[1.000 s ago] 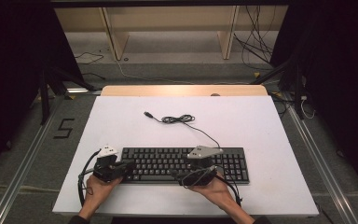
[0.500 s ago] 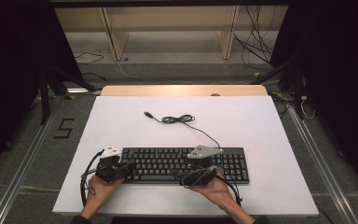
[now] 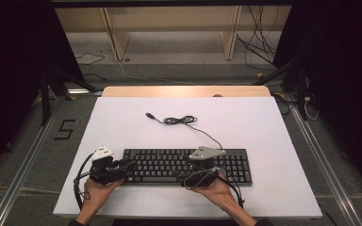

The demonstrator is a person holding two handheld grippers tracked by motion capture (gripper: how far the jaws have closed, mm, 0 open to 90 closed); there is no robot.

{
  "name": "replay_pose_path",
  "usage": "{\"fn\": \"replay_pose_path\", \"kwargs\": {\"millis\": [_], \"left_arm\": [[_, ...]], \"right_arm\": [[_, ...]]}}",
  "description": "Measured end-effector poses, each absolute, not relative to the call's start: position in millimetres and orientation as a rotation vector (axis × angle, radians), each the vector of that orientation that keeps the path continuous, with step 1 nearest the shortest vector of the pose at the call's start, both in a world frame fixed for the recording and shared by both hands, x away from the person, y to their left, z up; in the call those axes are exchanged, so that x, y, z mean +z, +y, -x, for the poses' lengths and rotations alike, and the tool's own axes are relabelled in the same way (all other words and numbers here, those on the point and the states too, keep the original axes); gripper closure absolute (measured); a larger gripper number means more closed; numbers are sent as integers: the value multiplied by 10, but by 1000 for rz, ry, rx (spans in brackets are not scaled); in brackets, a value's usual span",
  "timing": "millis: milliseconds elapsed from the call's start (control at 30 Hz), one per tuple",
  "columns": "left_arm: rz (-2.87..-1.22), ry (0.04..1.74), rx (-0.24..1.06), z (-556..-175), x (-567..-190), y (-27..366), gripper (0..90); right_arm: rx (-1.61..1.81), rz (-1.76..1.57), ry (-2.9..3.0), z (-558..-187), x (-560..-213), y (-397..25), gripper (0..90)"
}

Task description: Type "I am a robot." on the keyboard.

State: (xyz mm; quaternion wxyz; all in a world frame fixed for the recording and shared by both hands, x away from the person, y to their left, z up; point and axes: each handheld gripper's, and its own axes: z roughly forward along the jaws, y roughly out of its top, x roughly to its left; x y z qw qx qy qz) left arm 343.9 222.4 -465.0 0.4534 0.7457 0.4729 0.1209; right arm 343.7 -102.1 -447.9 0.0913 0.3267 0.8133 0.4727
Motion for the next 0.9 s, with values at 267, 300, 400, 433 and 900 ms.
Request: {"fn": "replay_pose_path", "kwargs": {"millis": [267, 300, 400, 433, 900], "left_arm": [[-1815, 1156, 284, -3404, -4636, 2218, 432], [-1808, 1153, 282, -3400, -4633, 2218, 420], [-1790, 1138, 285, -3385, -4623, 2221, 390], [-1783, 1131, 286, -3378, -4618, 2220, 386], [-1718, 1095, 315, -3287, -4550, 2260, 353]], "right_arm": [[1410, -969, 2429, -3454, -4508, -986, 306], [1410, -968, 2432, -3455, -4512, -980, 307], [1413, -965, 2438, -3458, -4525, -960, 310], [1413, -963, 2439, -3458, -4528, -953, 310], [1410, -960, 2455, -3485, -4549, -891, 395]]}}
